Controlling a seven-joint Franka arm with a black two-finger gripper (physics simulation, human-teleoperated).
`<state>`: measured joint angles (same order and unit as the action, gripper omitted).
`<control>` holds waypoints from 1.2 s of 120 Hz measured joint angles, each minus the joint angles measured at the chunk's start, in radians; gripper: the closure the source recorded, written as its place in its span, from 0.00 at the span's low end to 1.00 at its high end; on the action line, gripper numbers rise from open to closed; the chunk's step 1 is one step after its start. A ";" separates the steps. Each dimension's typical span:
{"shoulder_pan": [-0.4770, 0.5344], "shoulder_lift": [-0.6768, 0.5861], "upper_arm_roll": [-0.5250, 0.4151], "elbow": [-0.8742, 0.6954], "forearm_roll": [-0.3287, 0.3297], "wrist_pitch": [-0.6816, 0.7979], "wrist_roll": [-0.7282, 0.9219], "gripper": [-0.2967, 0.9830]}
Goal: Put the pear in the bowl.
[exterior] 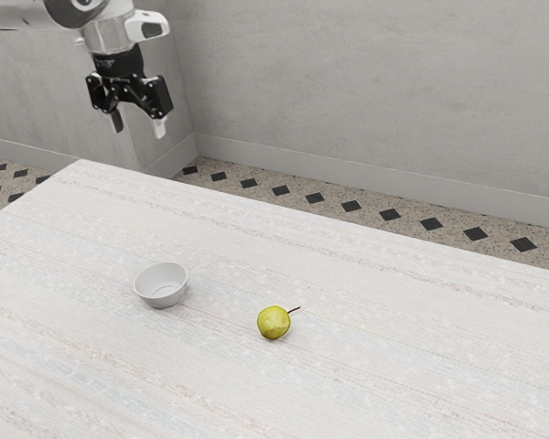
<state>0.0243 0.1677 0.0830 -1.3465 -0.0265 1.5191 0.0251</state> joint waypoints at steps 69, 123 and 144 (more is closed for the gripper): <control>-0.104 0.003 0.000 -0.361 -0.019 0.278 -0.009 0.25; -0.252 0.158 0.001 -0.416 -0.022 0.508 -0.057 0.25; -0.301 0.152 0.001 -0.506 -0.026 0.615 -0.068 0.25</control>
<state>-0.2762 0.3197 0.0843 -1.8525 -0.0526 2.1345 -0.0433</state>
